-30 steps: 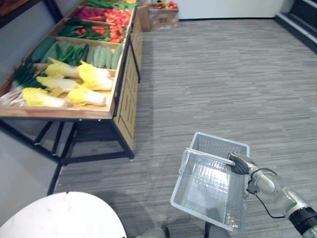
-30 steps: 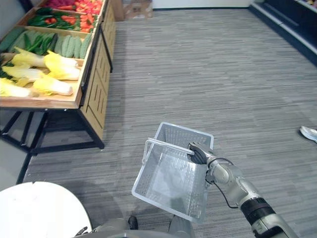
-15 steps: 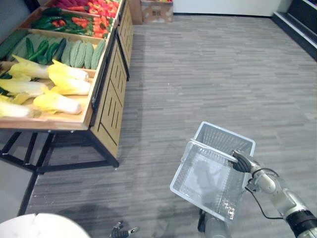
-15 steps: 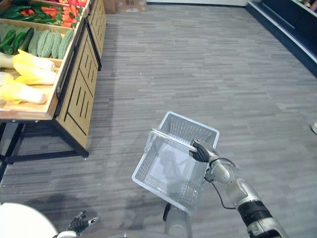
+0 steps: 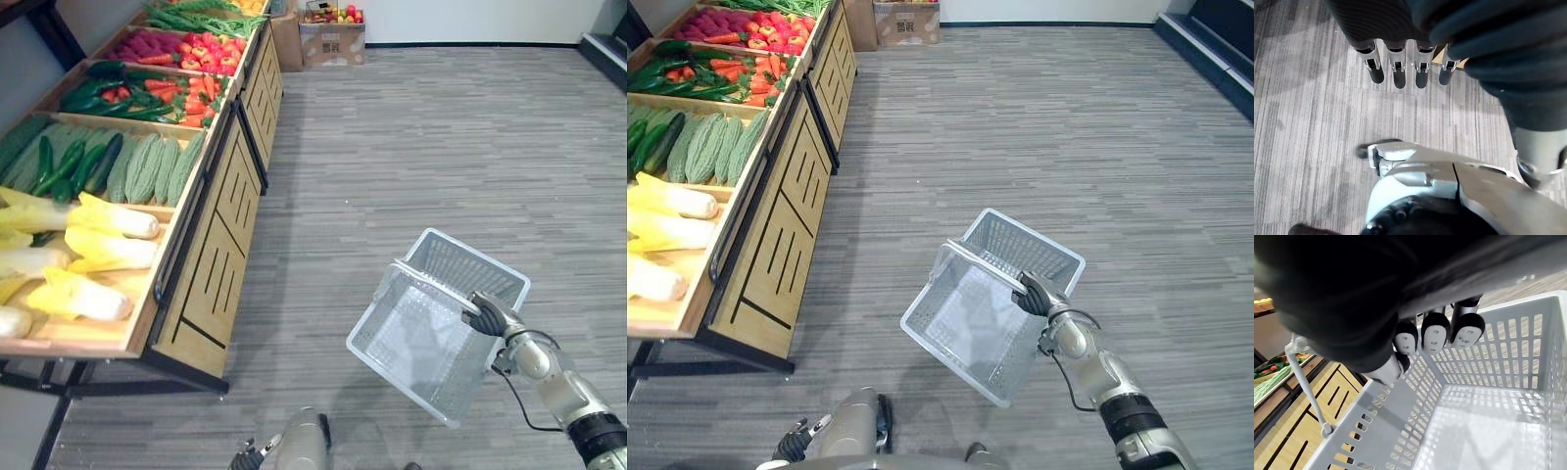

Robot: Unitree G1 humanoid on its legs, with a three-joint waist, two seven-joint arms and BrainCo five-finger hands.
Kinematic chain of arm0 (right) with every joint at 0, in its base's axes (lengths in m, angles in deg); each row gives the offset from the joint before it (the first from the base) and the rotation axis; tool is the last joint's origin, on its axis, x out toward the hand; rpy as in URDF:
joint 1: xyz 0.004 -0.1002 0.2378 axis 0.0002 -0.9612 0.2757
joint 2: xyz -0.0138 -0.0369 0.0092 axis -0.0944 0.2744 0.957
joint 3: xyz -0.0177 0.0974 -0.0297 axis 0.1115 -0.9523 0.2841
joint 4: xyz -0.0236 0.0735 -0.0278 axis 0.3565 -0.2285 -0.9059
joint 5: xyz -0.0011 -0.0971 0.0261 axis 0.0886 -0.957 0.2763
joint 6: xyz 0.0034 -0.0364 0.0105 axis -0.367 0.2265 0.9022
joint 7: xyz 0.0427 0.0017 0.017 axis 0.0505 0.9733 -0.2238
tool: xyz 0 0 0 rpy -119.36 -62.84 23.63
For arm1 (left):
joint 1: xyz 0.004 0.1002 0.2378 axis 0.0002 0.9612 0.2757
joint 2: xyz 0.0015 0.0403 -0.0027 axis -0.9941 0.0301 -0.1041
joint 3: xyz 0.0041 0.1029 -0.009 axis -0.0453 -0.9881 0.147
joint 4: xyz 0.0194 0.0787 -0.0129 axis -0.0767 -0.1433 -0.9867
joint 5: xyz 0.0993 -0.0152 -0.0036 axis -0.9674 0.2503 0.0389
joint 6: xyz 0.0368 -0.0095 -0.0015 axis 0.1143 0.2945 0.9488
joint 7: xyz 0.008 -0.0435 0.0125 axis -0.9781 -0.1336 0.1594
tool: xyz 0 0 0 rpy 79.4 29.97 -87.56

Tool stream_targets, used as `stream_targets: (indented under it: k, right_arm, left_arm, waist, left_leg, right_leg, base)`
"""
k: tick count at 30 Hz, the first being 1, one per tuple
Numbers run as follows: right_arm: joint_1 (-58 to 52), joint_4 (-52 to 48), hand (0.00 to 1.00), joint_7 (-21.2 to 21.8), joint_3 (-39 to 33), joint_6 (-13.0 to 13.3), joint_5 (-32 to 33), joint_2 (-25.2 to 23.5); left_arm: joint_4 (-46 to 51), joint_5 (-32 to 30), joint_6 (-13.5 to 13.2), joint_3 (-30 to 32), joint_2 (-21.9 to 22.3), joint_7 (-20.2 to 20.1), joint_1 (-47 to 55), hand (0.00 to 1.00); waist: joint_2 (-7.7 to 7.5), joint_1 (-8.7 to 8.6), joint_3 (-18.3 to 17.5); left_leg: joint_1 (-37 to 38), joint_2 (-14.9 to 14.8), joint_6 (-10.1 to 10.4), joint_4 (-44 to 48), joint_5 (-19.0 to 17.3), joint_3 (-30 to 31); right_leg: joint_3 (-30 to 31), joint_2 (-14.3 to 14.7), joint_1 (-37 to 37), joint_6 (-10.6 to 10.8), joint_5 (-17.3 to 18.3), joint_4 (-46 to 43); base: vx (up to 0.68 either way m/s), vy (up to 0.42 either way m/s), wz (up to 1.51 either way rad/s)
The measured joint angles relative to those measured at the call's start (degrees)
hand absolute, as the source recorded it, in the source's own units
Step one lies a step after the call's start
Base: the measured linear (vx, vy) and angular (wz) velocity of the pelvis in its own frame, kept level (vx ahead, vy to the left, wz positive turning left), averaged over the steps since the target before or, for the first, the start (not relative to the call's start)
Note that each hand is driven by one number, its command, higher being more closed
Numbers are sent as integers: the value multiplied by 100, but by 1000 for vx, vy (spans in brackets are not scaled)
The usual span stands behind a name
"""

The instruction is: Pick vegetable in the basket

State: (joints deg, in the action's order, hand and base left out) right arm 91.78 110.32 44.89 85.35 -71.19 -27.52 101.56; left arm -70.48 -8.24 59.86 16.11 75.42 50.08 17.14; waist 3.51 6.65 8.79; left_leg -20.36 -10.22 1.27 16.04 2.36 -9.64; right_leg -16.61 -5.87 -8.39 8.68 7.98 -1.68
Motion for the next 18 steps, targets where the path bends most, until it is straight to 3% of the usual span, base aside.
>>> stream_targets:
  k: [1,2,4,8,9,10,11,13,14,15,17,18]
  right_arm:
    - [-26,49,100,-16,60,-1,0,-138]
    - [-5,47,100,-26,72,7,1,-143]
    - [104,61,100,-33,79,5,1,-155]
    - [263,117,100,-31,206,13,1,-402]
    - [246,117,100,-33,201,20,1,-440]
    - [148,124,100,-39,185,15,0,-516]
    - [28,124,100,-53,186,10,-2,-631]
    - [-113,161,100,-54,187,-3,-4,-769]
    - [-207,274,100,-36,188,-29,-22,-852]
    - [-264,403,100,-15,194,-28,-47,-888]
    - [-266,420,100,3,168,-122,-60,-898]
    - [-269,391,100,2,100,-126,-56,-897]
  left_arm:
    - [-29,0,-24,24,-44,21,-59,0]
    - [35,0,-31,85,-119,33,-145,0]
    - [44,0,-7,137,-100,46,-237,0]
    - [-8,-3,0,301,-102,61,-167,0]
    - [-36,-9,10,298,-79,61,-139,0]
    - [-42,-25,22,244,-46,58,-61,0]
    - [-13,-99,11,205,-127,68,48,0]
    - [-11,-140,38,155,-311,64,106,0]
    - [-8,-131,91,76,-424,63,81,0]
    - [-5,-121,119,-12,-507,74,24,0]
    - [91,-119,123,-3,-568,113,-90,0]
    - [156,-111,125,-10,-565,132,-171,0]
  waist:
    - [-256,-39,6]
    - [-360,10,63]
    - [-344,175,76]
    - [-399,235,94]
    - [-400,241,88]
    - [-423,233,57]
    - [-562,158,7]
    - [-793,106,41]
    - [-792,100,49]
    - [-781,34,89]
    - [-765,-102,111]
    - [-706,-201,119]
  left_leg:
    - [94,317,-3,-316,62,-31]
    - [-4,478,-4,-243,-71,6]
    - [-275,521,-172,228,-281,18]
    - [37,537,-288,84,-501,-458]
    - [177,580,-292,-80,-538,-479]
    - [480,668,-323,-489,-559,-531]
    - [790,856,-334,-870,-551,-546]
    - [1221,1089,-449,-1060,-483,-492]
    - [1486,1089,-638,-1100,-530,-173]
    - [1657,1130,-761,-1060,-626,190]
    - [1958,1177,-881,-1086,-720,705]
    - [2102,1200,-910,-1044,-846,1081]
  right_leg:
    - [-92,-248,31,-11,-1,-2]
    - [-189,-333,14,-13,-1,40]
    - [-223,-345,-55,45,-134,199]
    - [-182,-421,-314,456,-540,63]
    - [-162,-460,-224,457,-539,-227]
    - [-151,-637,94,458,-538,-1097]
    - [-35,-958,559,537,-590,-2339]
    - [503,-1227,1150,437,-1292,-3834]
    - [1185,-1011,1542,553,-2386,-4754]
    - [1480,-734,2002,521,-2089,-5692]
    - [1314,-525,2516,-261,-1170,-6138]
    - [1021,-506,2726,-559,-839,-5734]
  base:
    - [402,213,57]
    - [312,158,62]
    - [245,99,34]
    - [198,100,25]
    - [127,128,6]
    - [130,148,31]
    - [260,199,61]
    - [277,115,64]
    - [264,70,96]
    - [406,82,118]
    - [406,27,150]
    - [384,7,157]
